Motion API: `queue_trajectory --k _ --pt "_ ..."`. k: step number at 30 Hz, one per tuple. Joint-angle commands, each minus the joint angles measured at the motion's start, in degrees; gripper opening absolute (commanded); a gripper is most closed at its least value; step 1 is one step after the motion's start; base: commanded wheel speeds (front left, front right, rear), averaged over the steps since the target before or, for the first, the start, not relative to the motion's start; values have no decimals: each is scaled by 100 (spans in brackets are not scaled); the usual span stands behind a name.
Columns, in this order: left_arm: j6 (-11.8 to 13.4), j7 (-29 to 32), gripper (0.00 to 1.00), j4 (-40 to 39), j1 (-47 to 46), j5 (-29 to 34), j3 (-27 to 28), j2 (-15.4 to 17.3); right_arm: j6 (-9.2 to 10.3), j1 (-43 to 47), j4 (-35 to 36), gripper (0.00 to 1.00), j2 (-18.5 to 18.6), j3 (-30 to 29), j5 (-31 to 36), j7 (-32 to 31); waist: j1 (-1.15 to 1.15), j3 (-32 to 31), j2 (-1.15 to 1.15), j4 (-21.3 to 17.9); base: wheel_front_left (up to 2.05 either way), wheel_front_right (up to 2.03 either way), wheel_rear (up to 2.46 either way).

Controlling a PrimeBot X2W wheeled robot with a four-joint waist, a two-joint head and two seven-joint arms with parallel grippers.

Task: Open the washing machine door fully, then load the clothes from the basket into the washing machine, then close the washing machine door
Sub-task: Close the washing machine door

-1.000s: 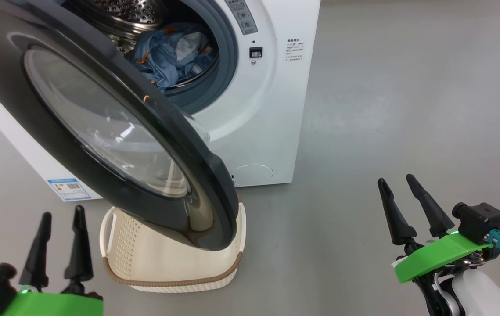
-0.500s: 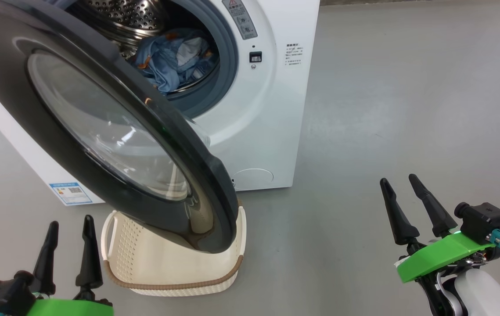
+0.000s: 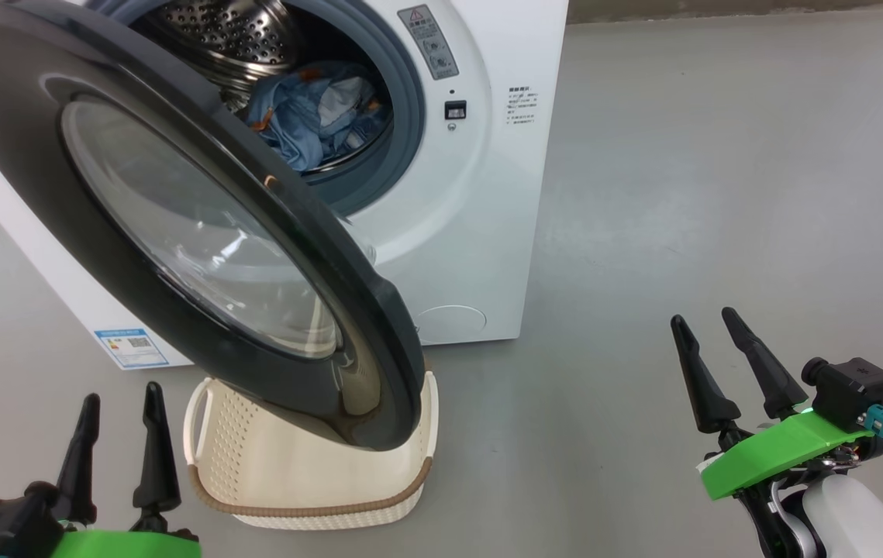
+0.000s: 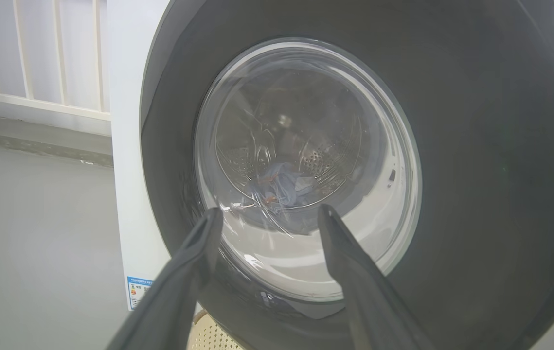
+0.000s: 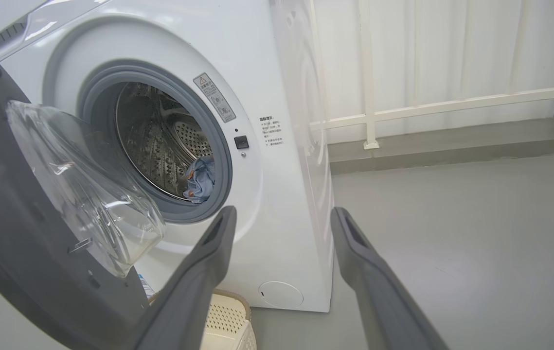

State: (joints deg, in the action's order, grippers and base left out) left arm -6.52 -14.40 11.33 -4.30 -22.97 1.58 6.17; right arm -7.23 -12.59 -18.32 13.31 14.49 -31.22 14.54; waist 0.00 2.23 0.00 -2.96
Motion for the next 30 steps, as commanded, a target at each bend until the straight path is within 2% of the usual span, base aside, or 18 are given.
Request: queue_trajectory --k 1,16,17,18,19,20,21,30 --pt "-29 -59 100 -101 6 63 202 66 -25 -117 134 100 68 82 72 46 0 -11 0 5 0 0 0" --pt "-66 -60 100 -95 5 142 246 -2 -25 -100 171 100 65 73 80 46 0 -5 0 37 0 0 0" --pt "-67 -60 100 -97 5 144 249 -7 -25 -101 174 86 66 72 80 46 0 -2 0 43 0 0 0" --pt "-69 -60 100 -99 5 147 250 -10 -25 -104 178 60 67 74 81 46 0 -1 0 50 0 0 0" --pt "-71 -60 100 -100 5 150 251 -14 -25 -108 184 38 69 75 83 46 0 1 0 60 0 0 0" --pt "-73 -60 100 -101 5 154 250 -16 -25 -110 192 24 69 74 85 46 0 4 0 73 0 0 0" --pt "-74 -60 100 -104 1 156 249 -20 -25 -112 203 2 68 81 85 46 0 10 0 90 0 0 0" --pt "-85 -60 100 -118 -49 188 170 -61 -25 -276 411 0 117 132 98 46 0 72 0 497 0 0 0"
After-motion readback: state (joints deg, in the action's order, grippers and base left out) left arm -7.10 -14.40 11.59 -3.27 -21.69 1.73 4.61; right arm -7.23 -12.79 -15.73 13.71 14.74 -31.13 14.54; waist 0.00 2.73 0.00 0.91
